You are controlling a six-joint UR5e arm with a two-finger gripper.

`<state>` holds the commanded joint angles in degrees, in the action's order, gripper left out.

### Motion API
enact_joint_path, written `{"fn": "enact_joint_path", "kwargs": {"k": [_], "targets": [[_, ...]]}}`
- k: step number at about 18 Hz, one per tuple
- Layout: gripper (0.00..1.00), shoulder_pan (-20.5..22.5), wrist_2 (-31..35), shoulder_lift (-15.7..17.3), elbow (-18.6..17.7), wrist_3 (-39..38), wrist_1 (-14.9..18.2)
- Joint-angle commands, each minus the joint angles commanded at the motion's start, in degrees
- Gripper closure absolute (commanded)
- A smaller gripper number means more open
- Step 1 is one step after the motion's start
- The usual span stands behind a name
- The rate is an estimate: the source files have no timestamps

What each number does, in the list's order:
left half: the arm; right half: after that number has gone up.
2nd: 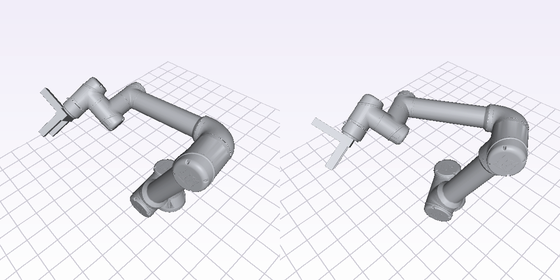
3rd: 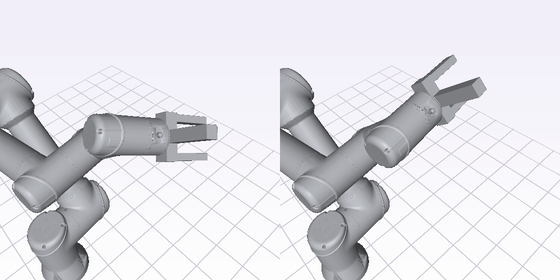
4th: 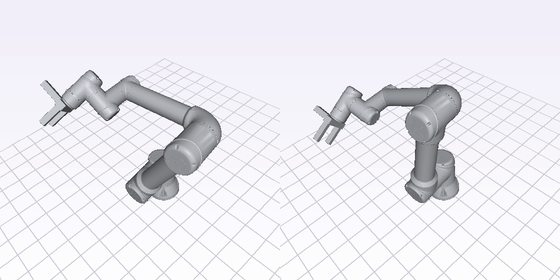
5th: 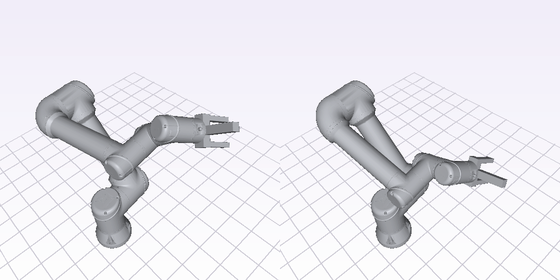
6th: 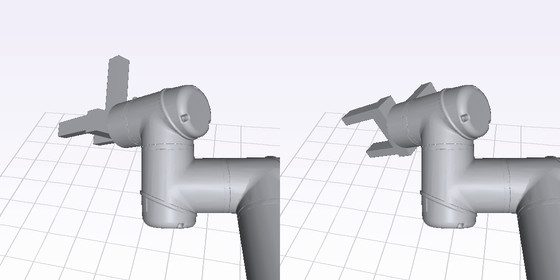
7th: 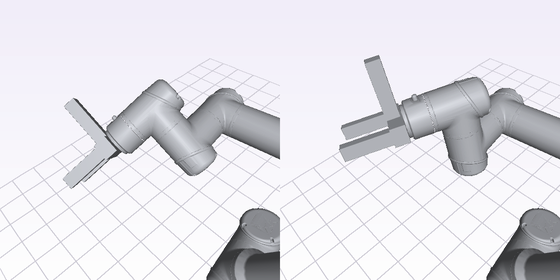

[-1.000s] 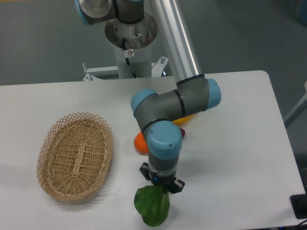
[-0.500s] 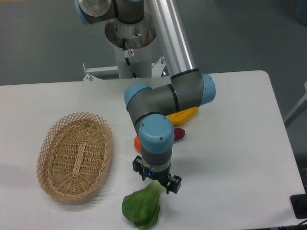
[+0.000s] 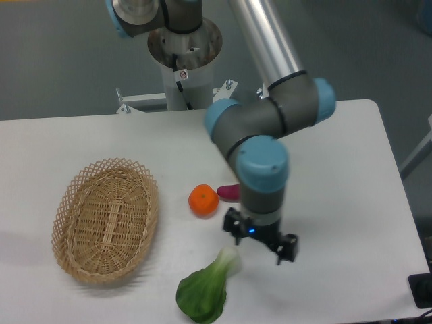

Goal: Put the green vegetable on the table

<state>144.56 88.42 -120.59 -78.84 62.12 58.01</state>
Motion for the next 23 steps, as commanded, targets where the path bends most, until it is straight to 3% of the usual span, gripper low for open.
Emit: {"fn": "enact_joint_path", "kwargs": {"k": [4,8,11,14,23], "targets": [[0.0,5.54,0.18,-0.44,1.76,7.57,0.35],[0.0,9.76,0.18,-0.62,3.08,14.24,3.86],[0.0,12.31,1.93,-1.05,3.17,17.94,4.13],[0.0,13.81,2.29,-1.84,4.57,21.72,4.22],[0.0,14.52,2.37,-2.02,4.22,21.73,4.22]]}}
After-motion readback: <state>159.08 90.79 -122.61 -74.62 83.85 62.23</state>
